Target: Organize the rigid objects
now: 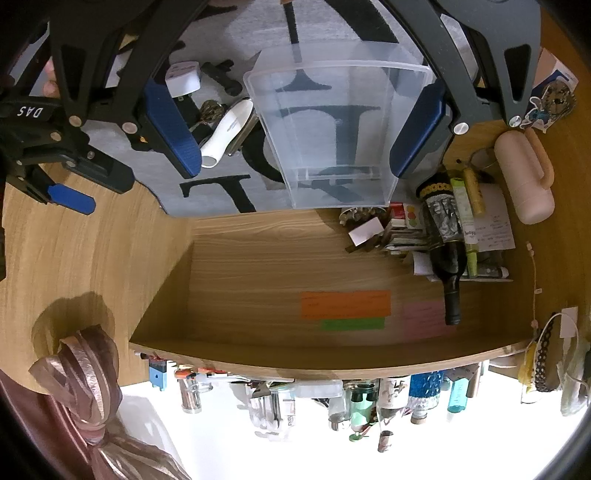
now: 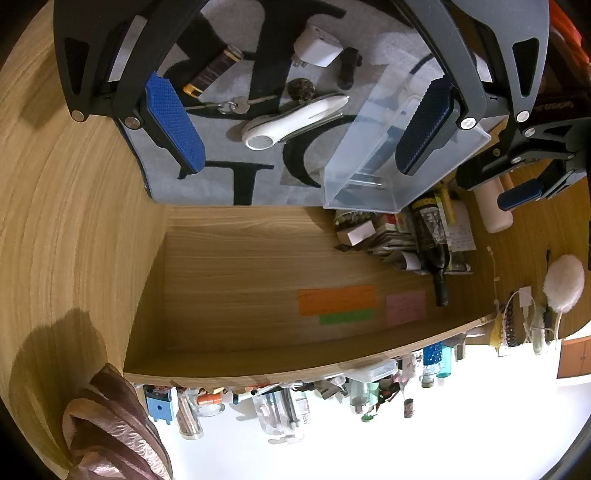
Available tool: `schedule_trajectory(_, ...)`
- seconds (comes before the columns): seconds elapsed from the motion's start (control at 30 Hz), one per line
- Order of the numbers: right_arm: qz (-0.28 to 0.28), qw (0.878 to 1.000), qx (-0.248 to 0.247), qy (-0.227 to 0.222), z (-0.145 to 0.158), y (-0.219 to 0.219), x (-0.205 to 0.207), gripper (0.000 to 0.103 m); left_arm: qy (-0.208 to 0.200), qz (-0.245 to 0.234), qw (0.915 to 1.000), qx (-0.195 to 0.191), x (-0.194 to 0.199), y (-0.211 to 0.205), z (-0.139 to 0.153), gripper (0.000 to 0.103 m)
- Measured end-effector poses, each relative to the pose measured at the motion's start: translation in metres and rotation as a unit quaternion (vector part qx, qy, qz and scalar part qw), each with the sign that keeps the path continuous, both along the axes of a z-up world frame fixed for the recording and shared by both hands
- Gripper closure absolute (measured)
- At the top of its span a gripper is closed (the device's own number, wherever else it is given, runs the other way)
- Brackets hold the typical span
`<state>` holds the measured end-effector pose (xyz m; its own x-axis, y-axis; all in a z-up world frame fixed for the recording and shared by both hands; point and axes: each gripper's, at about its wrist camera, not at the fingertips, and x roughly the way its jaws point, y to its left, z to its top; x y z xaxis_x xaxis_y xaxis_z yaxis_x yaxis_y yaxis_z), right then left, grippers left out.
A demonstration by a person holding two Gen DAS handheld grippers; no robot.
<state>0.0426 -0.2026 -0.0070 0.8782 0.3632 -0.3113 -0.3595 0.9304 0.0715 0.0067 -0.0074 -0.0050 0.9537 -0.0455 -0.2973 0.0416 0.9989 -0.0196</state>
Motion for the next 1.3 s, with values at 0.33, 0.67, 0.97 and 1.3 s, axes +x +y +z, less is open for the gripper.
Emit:
schedule_trajectory(0.33,0.009,1.0,-0.01,-0.004,0.001,0.003,0.004,0.001,-0.001,-0.004,1.0,-0.002,0.001,0.004,-0.002,0.004)
schedule_trajectory(0.67,0.004,1.0,-0.022,0.022,-0.007,-0.001,0.021,0.025,0.061,0.023,0.9978,-0.007,0.027,0.044,-0.015,0.032)
schedule_trajectory(0.97,-0.024,0.998,-0.029,0.055,-0.018,-0.014,0.044,0.038,0.159,0.063,0.9852,-0.013,0.072,0.102,-0.04,0.055)
schedule_trajectory(1.3,-0.078,0.988,-0.047,0.128,-0.047,-0.042,0.075,0.045,0.273,0.036,0.9613,-0.009,0.119,0.124,-0.07,0.077)
